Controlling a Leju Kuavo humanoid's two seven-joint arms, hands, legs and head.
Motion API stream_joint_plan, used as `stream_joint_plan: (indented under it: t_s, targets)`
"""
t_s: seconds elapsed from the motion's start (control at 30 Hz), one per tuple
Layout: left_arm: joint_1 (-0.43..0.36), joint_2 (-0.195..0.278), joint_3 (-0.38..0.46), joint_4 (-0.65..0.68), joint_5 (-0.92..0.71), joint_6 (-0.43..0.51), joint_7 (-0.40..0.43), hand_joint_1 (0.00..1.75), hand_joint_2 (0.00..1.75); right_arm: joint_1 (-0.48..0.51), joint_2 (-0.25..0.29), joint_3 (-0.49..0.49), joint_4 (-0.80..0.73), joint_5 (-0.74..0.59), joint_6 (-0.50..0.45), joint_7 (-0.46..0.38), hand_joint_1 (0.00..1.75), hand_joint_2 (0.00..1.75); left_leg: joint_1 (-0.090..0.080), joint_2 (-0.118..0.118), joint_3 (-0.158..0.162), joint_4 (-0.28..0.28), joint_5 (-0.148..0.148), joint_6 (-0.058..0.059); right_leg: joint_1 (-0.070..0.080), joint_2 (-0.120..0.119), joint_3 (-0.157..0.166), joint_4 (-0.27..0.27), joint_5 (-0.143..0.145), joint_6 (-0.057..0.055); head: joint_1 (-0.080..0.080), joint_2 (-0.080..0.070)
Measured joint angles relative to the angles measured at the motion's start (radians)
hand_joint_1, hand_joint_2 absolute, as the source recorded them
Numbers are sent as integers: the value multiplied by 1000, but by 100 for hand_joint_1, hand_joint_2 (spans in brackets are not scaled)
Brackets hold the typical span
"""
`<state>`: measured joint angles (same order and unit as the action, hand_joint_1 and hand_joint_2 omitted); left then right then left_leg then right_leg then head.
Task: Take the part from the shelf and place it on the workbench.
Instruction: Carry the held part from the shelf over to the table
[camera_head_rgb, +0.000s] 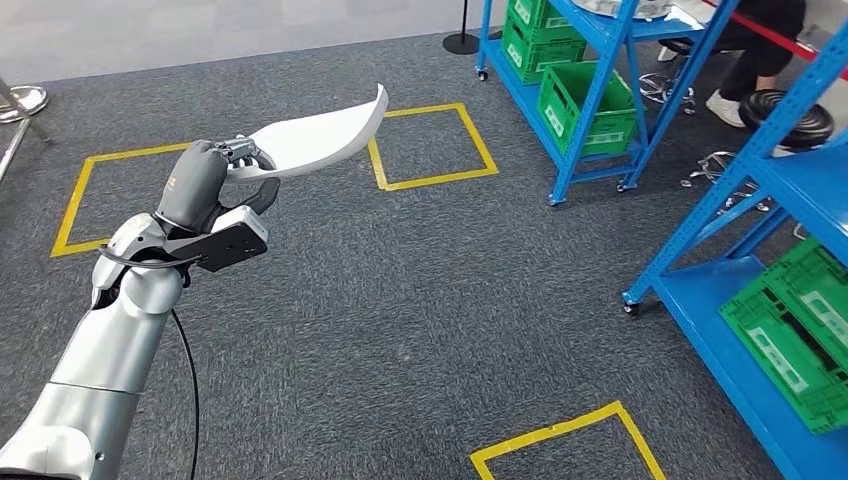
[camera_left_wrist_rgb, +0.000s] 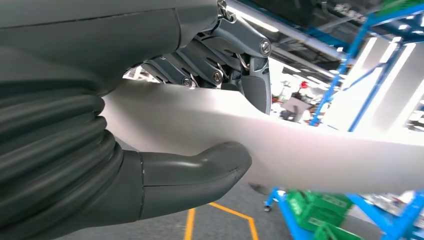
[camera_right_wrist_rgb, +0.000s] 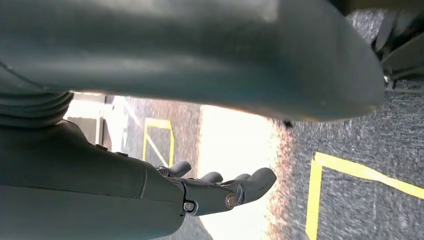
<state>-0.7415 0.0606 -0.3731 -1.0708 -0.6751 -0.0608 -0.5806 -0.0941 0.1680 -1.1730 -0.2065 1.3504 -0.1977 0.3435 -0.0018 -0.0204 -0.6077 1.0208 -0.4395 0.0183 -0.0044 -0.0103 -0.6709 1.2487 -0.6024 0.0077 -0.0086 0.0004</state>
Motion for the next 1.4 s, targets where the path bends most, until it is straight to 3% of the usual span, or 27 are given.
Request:
stream_joint_plan:
  t_s: [0.07, 0.1, 0.13, 0.2, 0.27, 0.33, 0.37, 0.4, 0.47, 0.5, 0.57, 0.6, 0.63, 0.7, 0.77, 0.83, 0.87, 0.93, 1.0, 1.07, 1.1, 1.17, 1.2, 1.27, 1.33, 1.37, 1.4]
  targets:
    - [2, 0, 0, 4, 0, -3, 1, 157, 175, 3, 0, 0, 0, 0, 0, 0, 0, 0, 1, -31, -4, 4, 1, 0, -3, 6, -41, 72, -10, 3, 1, 0]
    - [2, 0, 1, 6, 0, -4, 1, 157, 175, 3, 0, 0, 0, 0, 0, 1, 0, 0, 3, -47, -5, 8, 0, -2, -5, 9, -34, 52, 13, 4, 1, 0]
    - [3, 0, 1, 6, 0, -4, 2, 157, 175, 3, -1, 0, 0, 0, 0, 1, 0, 0, 5, -62, -6, 12, 0, -5, -8, 16, -9, -3, 48, 6, 1, 0]
    - [1, 1, 2, 7, 0, -4, 2, 157, 175, 3, 0, 0, 0, 0, 0, 0, 0, 0, 8, -90, -12, 21, -2, -16, -17, 64, 50, -130, 98, 9, 1, 0]
    - [0, 1, 2, 7, -1, -4, 3, 157, 175, 3, -1, 1, 0, 0, 0, -2, 0, 0, 10, -116, -21, 25, 0, -33, -19, 96, 75, -186, 106, 6, 0, 0]
    - [0, 4, 3, 8, -4, -3, 7, 157, 175, 1, -1, 2, 0, 2, -1, -1, 0, 0, 14, -140, -29, 19, 8, -49, -16, 75, 79, -192, 109, -8, 0, 0]
    - [-1, 7, 4, 9, -6, -2, 9, 157, 175, 1, -2, 3, 0, 3, -1, 0, 0, 0, 14, -128, -34, 21, 6, -55, -14, 61, 83, -196, 113, -16, 0, 0]
    - [-3, 8, 4, 10, -9, -2, 11, 157, 175, 1, -2, 3, 0, 4, -1, 0, 0, 0, 12, -102, -44, 38, -4, -59, -15, 46, 86, -201, 116, -24, -3, 0]
    - [-11, 10, 5, 13, -13, -1, 14, 157, 175, 3, -2, 3, 0, 6, 1, -1, 0, 0, 9, -25, -87, 133, -58, -63, -12, 16, 88, -207, 118, -35, -9, 0]
    - [-14, 10, 5, 16, -16, -1, 14, 157, 175, 4, -3, 3, 0, 6, 2, -1, 0, 0, 9, -3, -116, 196, -88, -66, -9, 1, 87, -207, 117, -38, -11, 0]
    - [-14, 12, 5, 23, -18, -3, 16, 157, 175, 6, -4, 4, 0, 7, 3, 0, 0, 0, 11, 12, -150, 277, -112, -69, -7, -30, 87, -207, 115, -40, -11, 0]
    - [-13, 14, 5, 26, -18, -6, 17, 157, 175, 6, -4, 4, 0, 7, 3, 0, 0, 0, 11, 15, -142, 267, -98, -69, -7, -44, 88, -207, 114, -40, -11, 0]
    - [-13, 16, 5, 29, -18, -9, 17, 157, 175, 6, -4, 4, 0, 7, 3, 0, 0, 0, 11, 22, -116, 222, -70, -68, -6, -59, 89, -207, 113, -39, -11, 0]
    - [-13, 18, 5, 31, -18, -12, 16, 157, 175, 6, -4, 4, 0, 7, 3, 0, 0, 0, 4, 65, -43, 91, -20, -60, -3, -84, 93, -206, 108, -33, -12, 0]
    - [-12, 18, 5, 31, -18, -13, 13, 157, 175, 5, -3, 4, 0, 6, 3, 0, 0, 0, -4, 93, -7, 21, -7, -45, 3, -106, 98, -205, 103, -25, -10, 0]
    - [-11, 20, 5, 31, -18, -13, 12, 157, 175, 2, -3, 4, 0, 6, 3, 0, 0, 0, -7, 72, -8, 16, -8, -29, 5, -130, 103, -207, 100, -15, -10, 0]
    - [-11, 22, 5, 31, -18, -16, 12, 157, 175, 0, -3, 4, 0, 6, 3, 0, 0, 0, -5, 60, -7, 13, -5, -23, 3, -126, 105, -204, 95, -9, -10, 0]
    - [-15, 23, 5, 32, -19, -26, 11, 157, 175, -1, -3, 4, 0, 5, 1, -1, 0, 0, 1, 34, -5, 8, 0, -11, -2, -71, 85, -155, 64, 4, -7, 0]
    - [-15, 20, 5, 35, -19, -34, 10, 157, 175, 1, -3, 4, 0, 4, 0, -3, 0, 0, 5, 8, -6, 7, 3, -5, -6, -8, 23, -33, 8, 12, -3, 0]
    - [-9, 16, 5, 39, -19, -35, 9, 157, 175, 3, -3, 4, 0, 4, 0, -3, 0, 0, 5, -21, -8, 10, 3, -3, -7, 5, -34, 66, -16, 14, -2, 0]
    - [-7, 16, 5, 41, -19, -35, 9, 157, 175, 4, -3, 4, 0, 4, 0, -3, 0, 0, 5, -36, -8, 11, 3, -3, -7, 7, -40, 67, -1, 14, -2, 0]
    - [-5, 16, 5, 43, -19, -35, 9, 157, 175, 4, -3, 4, 0, 6, -2, -3, 0, 0, 8, -66, -9, 16, 2, -8, -11, 22, 1, -37, 69, 13, -2, 0]
    - [-6, 16, 5, 43, -20, -35, 9, 157, 175, 4, -3, 4, 0, 7, -2, -3, 0, 0, 8, -80, -11, 20, 1, -13, -14, 45, 31, -104, 95, 13, -2, 0]
    - [-7, 15, 5, 42, -23, -34, 10, 157, 175, 2, -3, 5, 0, 7, -3, -3, 0, 0, 9, -106, -17, 24, 1, -27, -16, 76, 68, -186, 118, 8, -2, 0]
    - [-7, 17, 5, 42, -27, -34, 12, 157, 175, 0, -3, 5, 0, 7, -3, -2, 0, 0, 12, -129, -25, 19, 6, -43, -13, 65, 73, -196, 117, -4, -2, 0]
    - [-6, 19, 5, 42, -27, -34, 13, 157, 175, -1, -3, 5, 0, 7, -3, -1, 0, 0, 13, -126, -28, 19, 8, -49, -13, 51, 76, -200, 121, -12, -2, 0]
    - [-7, 21, 5, 42, -27, -34, 13, 157, 175, -3, -3, 5, 0, 7, -3, 0, 0, 0, 12, -103, -35, 29, 1, -54, -13, 39, 79, -205, 124, -21, -4, 0]
